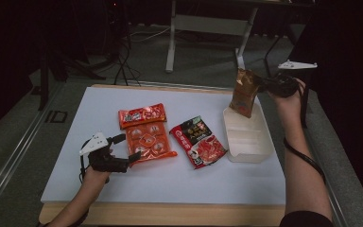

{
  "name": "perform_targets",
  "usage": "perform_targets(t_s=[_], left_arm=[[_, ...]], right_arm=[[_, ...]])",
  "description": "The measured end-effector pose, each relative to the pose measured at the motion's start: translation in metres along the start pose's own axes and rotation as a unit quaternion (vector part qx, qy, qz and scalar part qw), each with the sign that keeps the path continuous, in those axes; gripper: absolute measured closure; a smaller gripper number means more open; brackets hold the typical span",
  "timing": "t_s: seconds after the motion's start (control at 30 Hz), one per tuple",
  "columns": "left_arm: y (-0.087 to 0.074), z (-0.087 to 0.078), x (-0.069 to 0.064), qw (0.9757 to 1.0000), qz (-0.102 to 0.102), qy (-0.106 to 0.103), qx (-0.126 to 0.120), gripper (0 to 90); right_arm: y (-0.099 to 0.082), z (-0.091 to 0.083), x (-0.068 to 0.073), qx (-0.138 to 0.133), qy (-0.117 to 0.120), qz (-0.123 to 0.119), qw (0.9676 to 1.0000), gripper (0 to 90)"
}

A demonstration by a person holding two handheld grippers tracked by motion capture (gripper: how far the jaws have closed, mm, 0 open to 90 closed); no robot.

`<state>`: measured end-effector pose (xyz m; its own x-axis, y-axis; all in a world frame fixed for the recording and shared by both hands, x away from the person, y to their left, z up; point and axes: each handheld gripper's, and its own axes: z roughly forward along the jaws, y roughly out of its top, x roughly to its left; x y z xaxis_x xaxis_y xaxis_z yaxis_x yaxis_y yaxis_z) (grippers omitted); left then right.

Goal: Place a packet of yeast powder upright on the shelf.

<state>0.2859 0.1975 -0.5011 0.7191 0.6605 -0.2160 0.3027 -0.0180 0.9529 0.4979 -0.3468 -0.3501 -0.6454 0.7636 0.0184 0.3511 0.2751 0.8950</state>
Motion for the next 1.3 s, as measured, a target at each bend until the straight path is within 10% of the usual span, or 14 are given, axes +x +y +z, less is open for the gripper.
perform_targets(t_s=[0.3,0.6,1.3], left_arm=[[-0.002,0.0,0.0,1.0,-0.005,-0.002,0.003,2.8],[-0.003,0.001,0.0,1.0,-0.005,-0.003,0.005,2.9],[-0.005,0.002,0.0,0.9999,-0.006,-0.009,-0.002,2.9]], right_arm=[[0.0,0.018,0.001,0.01,0.012,-0.066,0.9977,85.5],[-0.005,0.029,0.004,0.028,0.051,-0.069,0.9959,87.9],[-0.049,0.028,-0.025,0.042,0.024,0.031,0.9984,84.6]])
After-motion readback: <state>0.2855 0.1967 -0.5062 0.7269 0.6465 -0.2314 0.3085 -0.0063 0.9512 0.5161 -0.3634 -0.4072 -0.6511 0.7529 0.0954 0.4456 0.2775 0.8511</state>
